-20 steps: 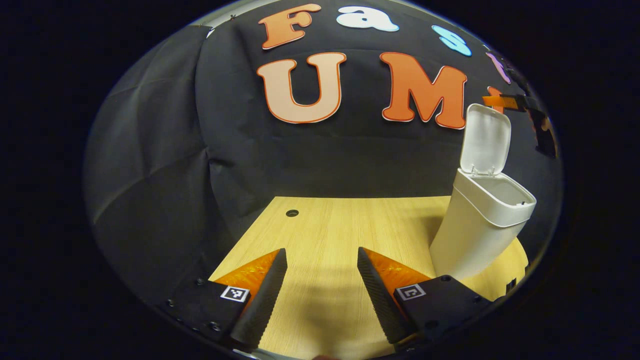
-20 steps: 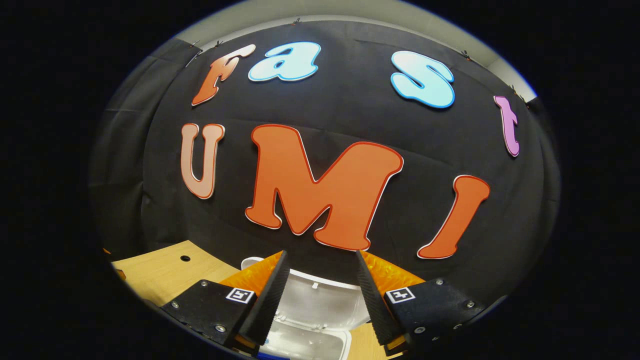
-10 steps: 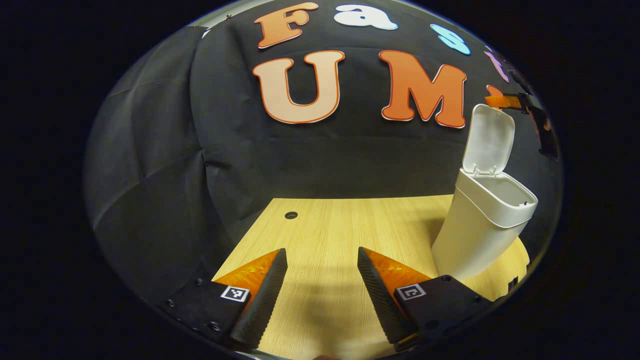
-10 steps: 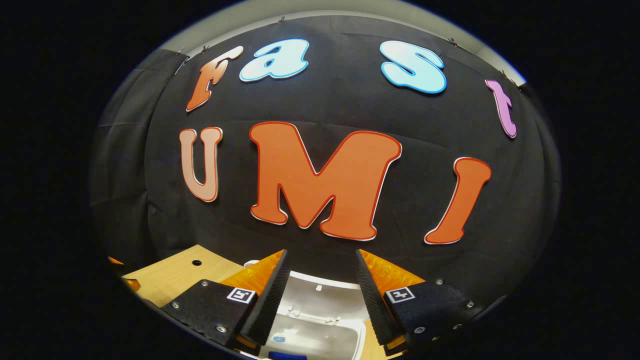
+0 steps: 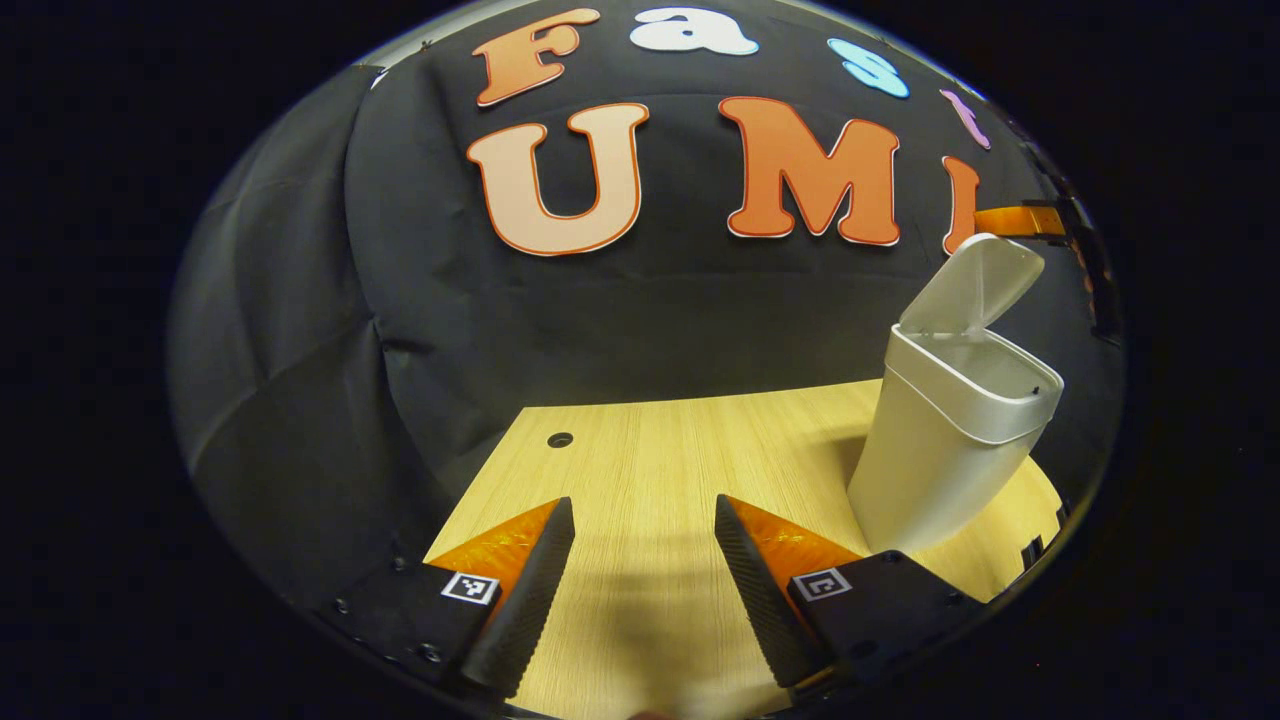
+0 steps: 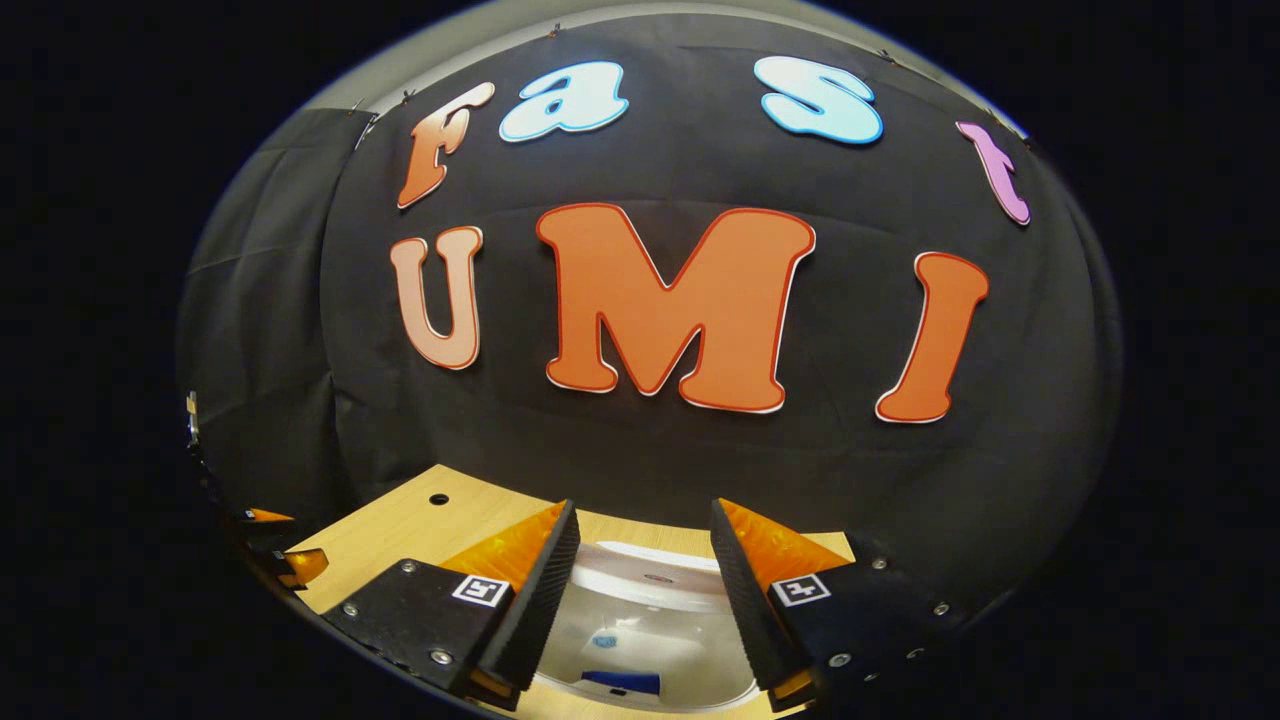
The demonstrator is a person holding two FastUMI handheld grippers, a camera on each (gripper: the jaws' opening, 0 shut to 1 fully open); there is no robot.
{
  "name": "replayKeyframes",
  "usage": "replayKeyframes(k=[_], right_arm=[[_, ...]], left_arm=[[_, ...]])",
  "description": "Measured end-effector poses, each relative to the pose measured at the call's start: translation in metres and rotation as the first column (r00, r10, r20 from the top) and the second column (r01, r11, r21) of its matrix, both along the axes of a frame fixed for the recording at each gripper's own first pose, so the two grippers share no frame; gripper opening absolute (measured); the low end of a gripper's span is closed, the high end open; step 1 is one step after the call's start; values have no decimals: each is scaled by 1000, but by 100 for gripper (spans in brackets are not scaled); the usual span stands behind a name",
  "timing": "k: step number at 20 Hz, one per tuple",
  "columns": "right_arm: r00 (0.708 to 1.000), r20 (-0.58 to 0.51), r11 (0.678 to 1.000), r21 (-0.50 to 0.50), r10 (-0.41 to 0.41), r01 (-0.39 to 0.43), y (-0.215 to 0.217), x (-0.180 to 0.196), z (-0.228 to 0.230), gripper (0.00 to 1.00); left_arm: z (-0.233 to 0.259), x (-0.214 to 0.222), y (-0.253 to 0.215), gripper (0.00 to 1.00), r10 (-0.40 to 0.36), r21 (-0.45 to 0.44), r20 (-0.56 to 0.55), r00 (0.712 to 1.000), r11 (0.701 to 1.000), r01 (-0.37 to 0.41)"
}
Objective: Press the lid of the desktop garbage bin to open it, pick up the crumpled paper on the desktop and throw it into the bin, then pick up the pop can on the desktop and drop it into the bin, and finally close the garbage bin lid.
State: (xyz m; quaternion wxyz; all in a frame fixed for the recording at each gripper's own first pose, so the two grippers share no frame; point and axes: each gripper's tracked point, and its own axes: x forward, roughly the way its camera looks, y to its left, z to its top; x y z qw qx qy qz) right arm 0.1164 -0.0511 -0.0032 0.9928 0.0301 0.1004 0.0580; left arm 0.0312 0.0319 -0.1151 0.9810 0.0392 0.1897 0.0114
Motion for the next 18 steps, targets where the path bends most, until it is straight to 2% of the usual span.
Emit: replayKeyframes(k=[1, 9, 13, 14, 15, 16, 17, 18], right_arm=[[1000, -13, 1000, 2, -1, 2, 1, -5, -5, 81], [991, -134, 1000, 2, 5, -4, 11, -46, -58, 81], [986, -165, 1000, 27, 0, 5, 11, -55, -67, 81], [985, -170, 999, 30, -4, 9, 10, -57, -70, 81], [984, -176, 999, 30, -9, 14, 10, -58, -73, 81], [982, -186, 999, 29, -14, 19, 10, -60, -77, 81], [980, -197, 999, 27, -16, 21, 11, -61, -81, 81], [978, -210, 999, 25, -19, 25, 11, -64, -85, 81]], left_arm=[[1, 0, 0, 91, 1, 0, 5, 1000, 1000, -1], [13, 4, 3, 91, 37, -25, 41, 998, 999, -36], [28, 8, 7, 91, 14, -13, 77, 997, 1000, -13], [32, 8, 8, 87, 8, -1, 84, 996, 1000, -8], [35, 8, 11, 91, 5, 8, 90, 996, 1000, -6], [38, 8, 12, 87, 1, 12, 96, 995, 1000, -3], [40, 8, 14, 91, 1, 14, 100, 995, 1000, -3], [42, 7, 15, 87, -1, 15, 102, 995, 1000, -1]])
